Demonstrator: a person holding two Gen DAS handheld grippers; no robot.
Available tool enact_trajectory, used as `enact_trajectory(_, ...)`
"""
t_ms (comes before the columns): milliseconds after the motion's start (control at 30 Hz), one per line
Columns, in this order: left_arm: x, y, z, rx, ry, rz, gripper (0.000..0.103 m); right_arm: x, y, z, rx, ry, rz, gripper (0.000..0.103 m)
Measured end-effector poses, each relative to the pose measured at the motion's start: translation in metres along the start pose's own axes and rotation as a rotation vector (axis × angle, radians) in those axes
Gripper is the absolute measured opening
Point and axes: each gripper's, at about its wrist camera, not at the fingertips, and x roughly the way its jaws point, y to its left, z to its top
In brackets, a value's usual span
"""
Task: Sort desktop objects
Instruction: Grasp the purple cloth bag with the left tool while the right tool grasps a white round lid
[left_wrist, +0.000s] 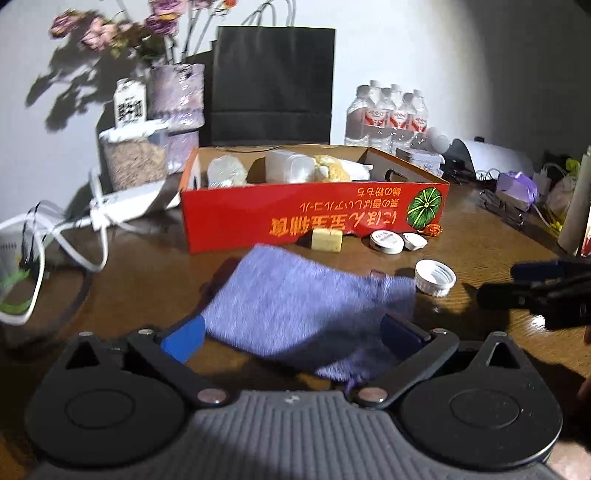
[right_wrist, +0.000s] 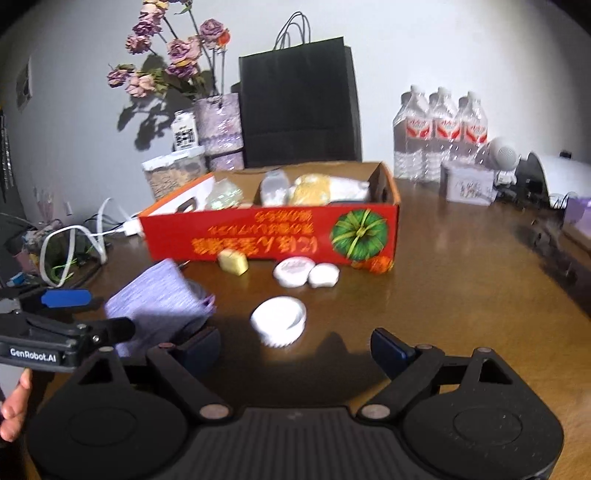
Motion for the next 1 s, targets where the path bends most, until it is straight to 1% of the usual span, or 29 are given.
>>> enact_trajectory(100,0.021,0.001,0.013,0.043,0.039,0.012,0.103,0.015,-0.004,0.012,-0.015,0.010,-0.021,0.085)
enact_trajectory(133,0.028,0.002,0.017,0.048,0.049,0.017,0.103,0.020,-0.005,0.015,-0.013,0.018,-0.021,0.082)
enact_trajectory(167,0.034,0.004,0.020,0.047,0.059,0.021,0.103,0.027,-0.005,0.019,-0.014,0.032,-0.016,0.081)
enact_trajectory(267,0.046,0.013,0.027,0.011,0.078,0.000,0.103,0.041,-0.001,0.023,-0.037,0.064,0.004,0.080)
enact_trajectory(367,0.052,0.018,0.027,-0.023,0.124,-0.023,0.103,0.051,0.010,0.020,-0.075,0.089,0.020,0.079)
enact_trajectory(433,0.050,0.022,0.024,-0.060,0.133,-0.027,0.092,0.056,0.015,0.017,-0.101,0.099,0.016,0.074)
enact_trajectory(467,0.050,0.023,0.022,-0.083,0.143,-0.021,0.075,0.057,0.017,0.016,-0.110,0.102,0.013,0.072)
enact_trajectory(500,0.047,0.024,0.020,-0.097,0.140,-0.007,0.067,0.059,0.018,0.015,-0.115,0.106,0.012,0.066)
enact_trajectory(533,0.045,0.024,0.019,-0.099,0.135,0.001,0.062,0.060,0.019,0.015,-0.116,0.111,0.013,0.060)
enact_trajectory(567,0.042,0.024,0.018,-0.102,0.129,0.000,0.050,0.061,0.019,0.014,-0.117,0.115,0.015,0.058)
enact_trajectory(600,0.039,0.024,0.017,-0.106,0.121,-0.004,0.043,0.061,0.019,0.013,-0.116,0.116,0.015,0.052)
enact_trajectory(633,0.037,0.024,0.016,-0.109,0.114,-0.005,0.040,0.061,0.019,0.012,-0.118,0.117,0.015,0.045)
enact_trajectory(667,0.035,0.023,0.015,-0.106,0.110,-0.001,0.032,0.061,0.019,0.011,-0.125,0.110,0.014,0.041)
enact_trajectory(700,0.034,0.021,0.015,-0.099,0.104,0.016,0.020,0.060,0.020,0.010,-0.132,0.103,0.012,0.039)
enact_trajectory(733,0.031,0.020,0.016,-0.090,0.095,0.028,0.018,0.059,0.020,0.010,-0.134,0.101,0.010,0.039)
enact_trajectory(767,0.028,0.019,0.018,-0.088,0.089,0.027,0.010,0.058,0.020,0.009,-0.136,0.099,0.010,0.039)
enact_trajectory(800,0.024,0.018,0.020,-0.092,0.078,0.014,0.006,0.057,0.020,0.008,-0.134,0.096,0.010,0.039)
enact_trajectory(900,0.007,0.013,0.027,-0.079,0.032,0.015,0.006,0.046,0.017,0.008,-0.113,0.069,0.013,0.039)
enact_trajectory(1000,-0.013,0.005,0.036,-0.071,-0.015,-0.007,0.006,0.031,0.014,0.008,-0.088,0.045,0.009,0.039)
